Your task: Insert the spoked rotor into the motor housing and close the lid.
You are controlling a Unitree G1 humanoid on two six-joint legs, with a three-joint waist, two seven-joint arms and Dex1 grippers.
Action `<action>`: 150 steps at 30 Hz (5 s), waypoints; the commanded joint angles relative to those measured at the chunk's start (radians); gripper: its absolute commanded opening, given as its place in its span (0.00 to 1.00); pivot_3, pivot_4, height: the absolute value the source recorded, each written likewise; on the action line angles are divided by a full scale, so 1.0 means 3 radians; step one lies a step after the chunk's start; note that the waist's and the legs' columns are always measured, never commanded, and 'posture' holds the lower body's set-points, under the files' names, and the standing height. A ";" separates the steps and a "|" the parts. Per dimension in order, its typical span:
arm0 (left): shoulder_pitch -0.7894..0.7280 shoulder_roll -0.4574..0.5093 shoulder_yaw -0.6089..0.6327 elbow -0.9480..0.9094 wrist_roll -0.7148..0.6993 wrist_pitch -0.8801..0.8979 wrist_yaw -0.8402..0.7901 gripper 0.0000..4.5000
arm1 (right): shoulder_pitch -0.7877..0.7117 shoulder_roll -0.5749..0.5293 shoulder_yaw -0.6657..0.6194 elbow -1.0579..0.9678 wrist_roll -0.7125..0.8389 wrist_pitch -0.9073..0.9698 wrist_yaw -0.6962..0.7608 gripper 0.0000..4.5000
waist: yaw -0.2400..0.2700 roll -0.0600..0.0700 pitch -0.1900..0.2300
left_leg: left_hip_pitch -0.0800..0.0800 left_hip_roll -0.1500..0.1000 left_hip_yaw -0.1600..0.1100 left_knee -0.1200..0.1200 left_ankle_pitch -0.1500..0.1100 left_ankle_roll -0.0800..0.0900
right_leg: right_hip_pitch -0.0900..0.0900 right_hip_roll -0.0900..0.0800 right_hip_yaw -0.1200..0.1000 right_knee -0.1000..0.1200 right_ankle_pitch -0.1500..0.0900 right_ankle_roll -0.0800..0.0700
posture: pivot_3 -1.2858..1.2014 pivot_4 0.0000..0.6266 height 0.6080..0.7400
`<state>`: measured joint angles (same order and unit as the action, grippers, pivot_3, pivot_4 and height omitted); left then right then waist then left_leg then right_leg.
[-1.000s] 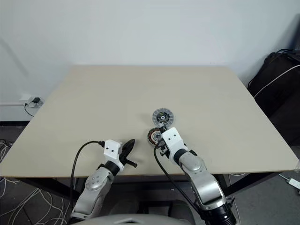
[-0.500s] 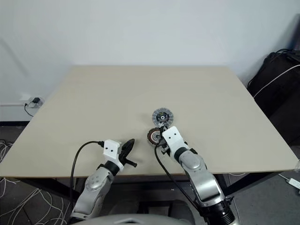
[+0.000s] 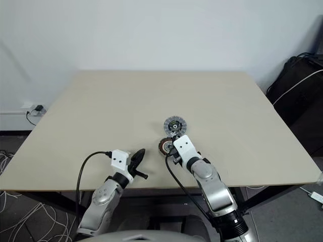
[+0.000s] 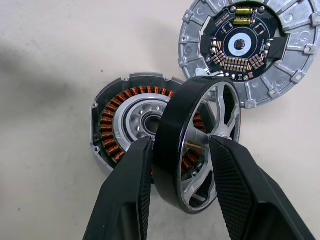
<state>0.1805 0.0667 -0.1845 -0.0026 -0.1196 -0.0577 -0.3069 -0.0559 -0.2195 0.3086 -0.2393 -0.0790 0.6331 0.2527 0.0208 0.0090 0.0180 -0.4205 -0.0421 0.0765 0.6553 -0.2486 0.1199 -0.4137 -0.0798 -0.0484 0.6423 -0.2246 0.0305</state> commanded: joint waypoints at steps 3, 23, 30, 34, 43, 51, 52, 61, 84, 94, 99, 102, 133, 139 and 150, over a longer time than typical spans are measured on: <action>-0.0043 -0.0050 0.0012 -0.0035 -0.0027 -0.0062 -0.0011 0.00 | -0.0066 0.0014 -0.0047 -0.0043 -0.0049 -0.0078 -0.0038 0.15 | -0.0004 0.0000 -0.0001 | 0.0001 0.0000 0.0000 0.0001 0.0000 0.0000 | 0.0001 0.0000 0.0000 0.0001 0.0000 0.0000 | 0.52 0.00 1.00; -0.0056 -0.0082 0.0026 0.0002 -0.0042 -0.0063 -0.0023 0.00 | 0.0085 -0.0088 -0.0157 -0.0359 -0.0292 -0.0310 -0.0260 0.08 | -0.0005 0.0000 -0.0001 | 0.0002 0.0000 0.0000 0.0003 0.0000 0.0000 | 0.0002 0.0001 0.0000 0.0003 0.0000 0.0000 | 0.52 0.00 1.00; -0.0070 -0.0094 0.0026 0.0018 -0.0051 -0.0064 -0.0032 0.00 | 0.0072 -0.0369 0.0110 -0.0475 -0.0601 -0.0385 -0.0112 0.08 | -0.0005 0.0000 -0.0001 | 0.0002 0.0000 0.0000 0.0007 0.0000 -0.0001 | 0.0003 0.0001 0.0000 0.0004 0.0000 0.0000 | 0.52 0.00 1.00; -0.0059 -0.0097 0.0030 0.0016 -0.0053 -0.0064 -0.0026 0.00 | 0.0049 -0.0575 0.0362 -0.0519 -0.0877 -0.0507 0.0009 0.08 | -0.0005 0.0000 -0.0001 | 0.0002 0.0000 0.0000 0.0009 0.0000 0.0000 | 0.0004 0.0001 0.0000 0.0004 0.0000 0.0000 | 0.52 0.00 1.00; -0.0033 -0.0118 0.0050 0.0006 -0.0058 -0.0064 -0.0010 0.00 | -0.0100 -0.0977 0.0843 -0.0268 -0.1594 -0.1182 0.0140 0.08 | -0.0003 -0.0004 -0.0001 | 0.0002 0.0000 0.0000 0.0022 0.0000 0.0000 | 0.0010 0.0001 -0.0001 0.0005 0.0001 0.0004 | 0.52 0.00 1.00; -0.0020 -0.0129 0.0055 0.0005 -0.0057 -0.0066 -0.0008 0.00 | -0.0223 -0.0954 0.0860 0.0124 -0.1764 -0.1520 0.0235 0.08 | 0.0006 -0.0008 -0.0001 | 0.0003 0.0000 -0.0001 0.0028 0.0001 0.0000 | 0.0014 0.0001 -0.0002 0.0005 0.0003 0.0006 | 0.52 0.00 1.00; -0.0019 -0.0130 0.0055 0.0004 -0.0057 -0.0067 -0.0008 0.00 | -0.0245 -0.0940 0.0852 0.0184 -0.1771 -0.1537 0.0241 0.08 | 0.0006 -0.0008 -0.0002 | 0.0003 0.0000 0.0000 0.0028 0.0001 0.0000 | 0.0014 0.0001 -0.0002 0.0005 0.0004 0.0007 | 0.52 0.00 1.00; -0.0003 -0.0136 0.0068 -0.0016 -0.0070 -0.0070 0.0000 0.00 | -0.0357 -0.0854 0.0806 0.0495 -0.1832 -0.1645 0.0287 0.08 | 0.0010 -0.0008 -0.0002 | 0.0004 0.0000 0.0000 0.0029 0.0001 -0.0001 | 0.0015 0.0002 -0.0001 0.0006 0.0004 0.0007 | 0.52 0.00 1.00; 0.0047 -0.0087 0.0047 -0.0040 -0.0041 -0.0131 -0.0022 0.00 | -0.0393 -0.0761 0.0667 0.0586 -0.1849 -0.1645 0.0362 0.44 | 0.0011 -0.0008 -0.0002 | 0.0006 0.0000 -0.0001 0.0028 0.0001 -0.0001 | 0.0015 0.0002 -0.0001 0.0007 0.0005 0.0007 | 0.52 0.00 1.00; 0.0047 -0.0084 0.0042 -0.0035 -0.0058 -0.0125 -0.0058 0.00 | -0.0234 -0.0859 0.0534 0.0218 -0.1834 -0.1543 0.0531 0.44 | 0.0024 -0.0008 -0.0002 | 0.0005 0.0000 -0.0001 0.0029 0.0001 -0.0001 | 0.0015 0.0002 0.0000 0.0007 0.0005 0.0007 | 0.52 0.00 1.00; 0.0025 -0.0096 0.0039 -0.0015 -0.0056 -0.0115 -0.0079 0.00 | -0.0128 -0.0905 0.0474 0.0062 -0.1831 -0.1484 0.0635 0.44 | 0.0027 -0.0007 -0.0002 | 0.0005 0.0000 -0.0001 0.0028 0.0001 -0.0001 | 0.0015 0.0002 -0.0001 0.0007 0.0004 0.0007 | 0.52 0.00 1.00; 0.0028 -0.0092 0.0042 -0.0019 -0.0058 -0.0112 -0.0093 0.00 | -0.0038 -0.0963 0.0448 -0.0047 -0.1804 -0.1451 0.0762 0.44 | 0.0035 -0.0007 -0.0002 | 0.0005 0.0000 -0.0001 0.0028 0.0001 0.0000 | 0.0015 0.0001 0.0000 0.0006 0.0004 0.0007 | 0.52 0.00 1.00; 0.0048 0.0078 -0.0093 0.0009 0.0314 -0.0322 -0.0037 0.00 | -0.0419 0.0039 0.0212 0.0848 -0.1321 -0.1138 0.0248 0.01 | 0.0018 -0.0007 -0.0008 | 0.0008 0.0000 -0.0001 0.0023 0.0002 -0.0003 | 0.0014 0.0005 0.0001 0.0008 0.0006 0.0007 | 0.52 0.00 1.00; 0.0081 0.0078 -0.0118 0.0041 0.0371 -0.0388 -0.0015 0.00 | -0.0340 -0.0088 0.0327 0.1013 -0.1314 -0.1051 0.0434 0.01 | 0.0010 0.0004 -0.0020 | 0.0009 0.0000 -0.0001 0.0020 0.0003 -0.0004 | 0.0014 0.0006 0.0002 0.0008 0.0006 0.0006 | 0.52 0.00 1.00; 0.0100 0.0048 -0.0129 0.0039 0.0340 -0.0370 -0.0026 0.00 | -0.0428 -0.0630 0.0193 0.0021 -0.0899 -0.0846 0.1325 0.05 | 0.0016 0.0013 -0.0026 | 0.0011 0.0001 -0.0001 0.0021 0.0001 -0.0001 | 0.0015 0.0003 0.0001 0.0009 0.0007 0.0004 | 0.52 0.00 1.00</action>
<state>0.2213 0.0872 -0.2159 0.0247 -0.0084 -0.1473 -0.3120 -0.1596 -0.3923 0.3743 -0.1666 -0.3754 0.3762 0.5905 0.0255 0.0130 0.0102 -0.4171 -0.0417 0.0761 0.6615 -0.2485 0.1198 -0.4091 -0.0790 -0.0483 0.6448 -0.2224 0.0317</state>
